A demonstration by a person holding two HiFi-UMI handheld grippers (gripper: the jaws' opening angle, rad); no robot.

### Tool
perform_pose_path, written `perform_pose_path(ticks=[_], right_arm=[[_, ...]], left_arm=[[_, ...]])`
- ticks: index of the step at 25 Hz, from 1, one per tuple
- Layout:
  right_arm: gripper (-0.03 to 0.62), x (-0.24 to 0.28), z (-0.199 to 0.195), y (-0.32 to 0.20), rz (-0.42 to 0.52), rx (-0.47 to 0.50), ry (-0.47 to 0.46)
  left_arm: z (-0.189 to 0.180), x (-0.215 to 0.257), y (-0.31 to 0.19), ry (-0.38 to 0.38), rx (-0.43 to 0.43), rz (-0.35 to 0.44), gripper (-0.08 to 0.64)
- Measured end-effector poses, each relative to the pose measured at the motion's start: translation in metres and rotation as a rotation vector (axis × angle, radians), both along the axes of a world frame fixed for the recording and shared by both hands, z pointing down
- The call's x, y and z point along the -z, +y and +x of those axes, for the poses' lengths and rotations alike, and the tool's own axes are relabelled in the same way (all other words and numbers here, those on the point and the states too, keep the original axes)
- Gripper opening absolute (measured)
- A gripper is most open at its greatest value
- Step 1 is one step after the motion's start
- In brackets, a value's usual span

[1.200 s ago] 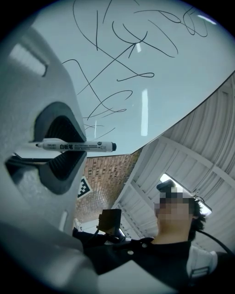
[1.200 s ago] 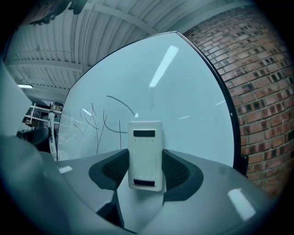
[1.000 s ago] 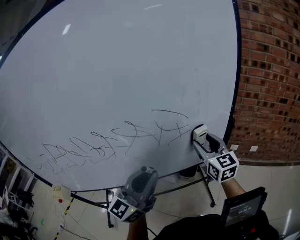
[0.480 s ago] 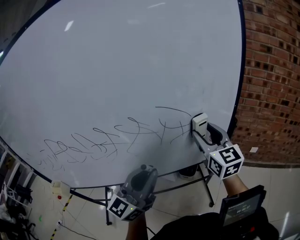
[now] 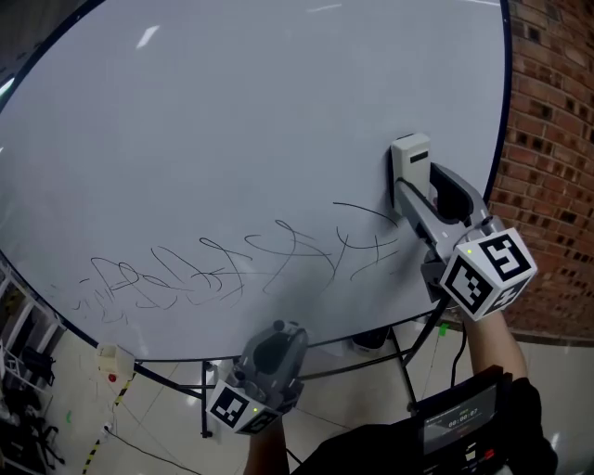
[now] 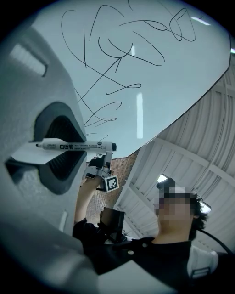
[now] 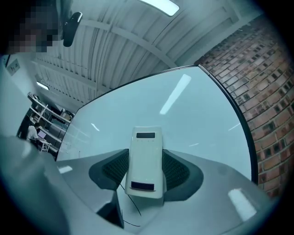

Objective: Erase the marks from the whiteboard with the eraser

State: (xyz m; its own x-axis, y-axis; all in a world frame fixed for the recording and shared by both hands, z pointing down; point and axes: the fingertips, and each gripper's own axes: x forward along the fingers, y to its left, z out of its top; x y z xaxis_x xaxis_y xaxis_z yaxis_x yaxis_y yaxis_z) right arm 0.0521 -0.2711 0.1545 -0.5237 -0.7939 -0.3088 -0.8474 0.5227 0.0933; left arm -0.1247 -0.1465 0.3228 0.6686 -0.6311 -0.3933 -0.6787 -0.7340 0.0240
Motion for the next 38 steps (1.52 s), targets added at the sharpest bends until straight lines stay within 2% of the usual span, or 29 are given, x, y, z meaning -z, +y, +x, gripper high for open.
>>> perform_pose_path(ticks=[3, 6, 18, 23, 31, 38], right_arm=[[0.231, -0.013, -0.001, 0.001, 0.006, -0.021, 0.001], [0.231, -0.049, -0.002, 0.000, -0.024, -0.025, 0.012], [0.231, -0.281, 0.014, -0.009, -0.314, -0.035, 0.051], [0.230, -0.340, 0.015, -0.010, -0.409, -0.047, 0.107], [0.230, -0.341, 0.015, -0.010, -0.466, -0.052, 0.110], [0.232, -0.248, -0.005, -0.008, -0.366, -0.023, 0.062]], left_arm=[[0.002, -0.002, -0.004, -0.008, -0.010, -0.007, 0.057], [0.008, 0.000, -0.007, -0.017, -0.026, -0.005, 0.057], [0.027, 0.002, -0.009, -0.036, -0.078, -0.006, 0.057], [0.031, 0.000, -0.009, -0.043, -0.078, -0.012, 0.057], [0.034, -0.002, -0.008, -0.046, -0.072, -0.016, 0.057], [0.029, 0.002, -0.003, -0.022, -0.058, -0.009, 0.057]])
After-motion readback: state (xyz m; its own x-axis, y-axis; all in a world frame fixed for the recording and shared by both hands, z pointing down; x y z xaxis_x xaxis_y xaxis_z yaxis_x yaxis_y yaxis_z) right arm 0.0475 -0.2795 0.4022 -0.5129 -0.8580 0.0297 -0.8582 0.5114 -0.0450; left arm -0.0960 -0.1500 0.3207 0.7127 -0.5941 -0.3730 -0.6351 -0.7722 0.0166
